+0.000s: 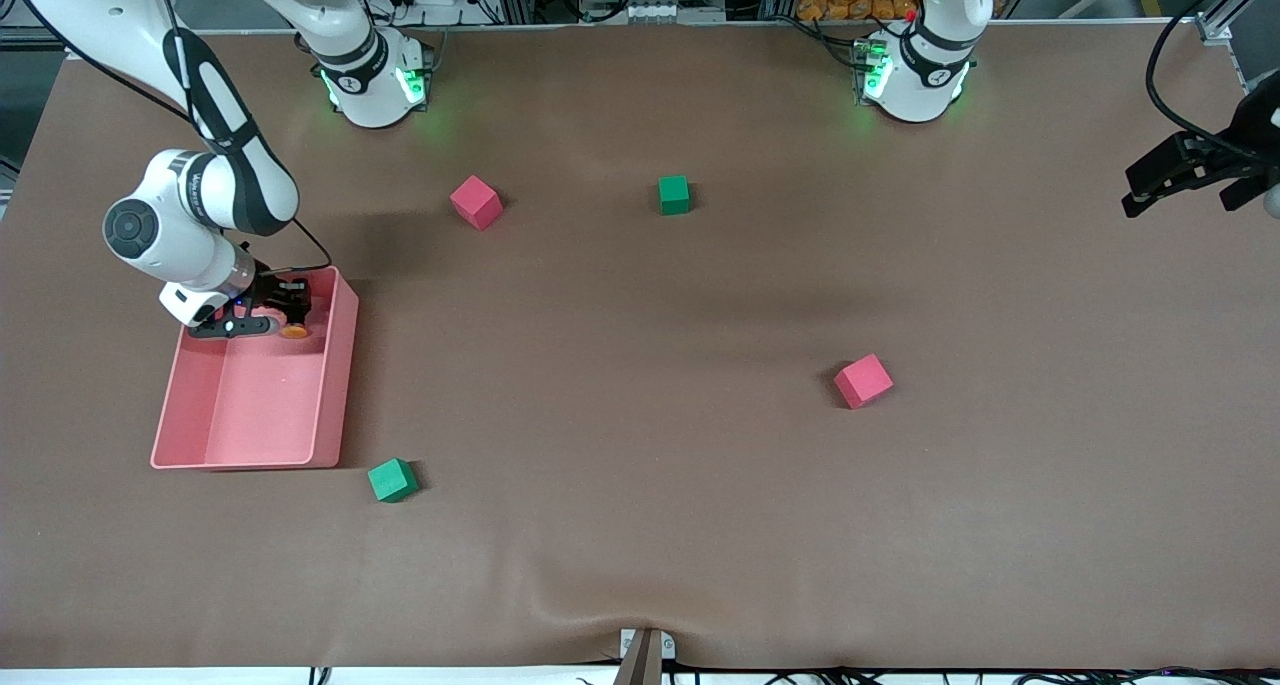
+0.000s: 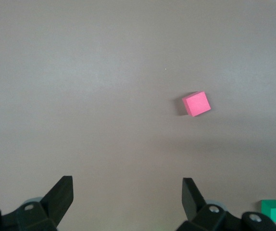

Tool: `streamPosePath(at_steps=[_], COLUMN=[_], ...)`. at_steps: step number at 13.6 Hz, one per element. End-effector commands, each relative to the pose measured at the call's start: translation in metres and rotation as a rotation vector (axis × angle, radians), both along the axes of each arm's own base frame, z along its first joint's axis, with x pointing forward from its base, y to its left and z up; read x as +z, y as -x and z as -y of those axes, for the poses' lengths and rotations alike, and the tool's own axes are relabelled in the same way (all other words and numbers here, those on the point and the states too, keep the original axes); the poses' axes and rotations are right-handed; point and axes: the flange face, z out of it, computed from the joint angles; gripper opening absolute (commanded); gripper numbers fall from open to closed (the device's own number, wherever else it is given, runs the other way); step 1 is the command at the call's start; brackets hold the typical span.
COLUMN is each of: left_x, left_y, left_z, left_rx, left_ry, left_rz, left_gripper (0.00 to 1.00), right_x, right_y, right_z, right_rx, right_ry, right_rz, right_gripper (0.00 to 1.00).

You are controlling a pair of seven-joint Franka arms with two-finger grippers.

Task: Place and upright button with both arms
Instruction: 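Grasp the yellow-capped button with the right gripper, then lift the button out of the tray and carry it to mid-table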

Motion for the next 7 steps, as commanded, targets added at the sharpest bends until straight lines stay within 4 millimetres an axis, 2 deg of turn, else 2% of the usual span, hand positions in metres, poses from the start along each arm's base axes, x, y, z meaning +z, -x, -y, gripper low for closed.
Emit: streamPosePath(at_steps=[1, 4, 7], left_x=[-0.003, 0.001, 0.0], left_y=[-0.004, -0.001, -0.001], left_z=[0.007, 0.028, 0.031], left_rx=[-0.007, -0.042, -0.044], left_ry=[0.002, 0.0, -0.002], left_rz=[-0.001, 0.007, 0.004], left_gripper=[1.0, 1.0, 1.0], right_x=[-0.009, 0.026, 0.069], right_y=[0.003, -0.008, -0.023], right_z=[-0.001, 0.002, 0.004], right_rx=[0.025, 0.068, 0.085], right_ry=[0.009, 0.015, 0.025], right_rz=[0.013, 0.076, 0.142], right_gripper=[0.0, 0.0, 0.0])
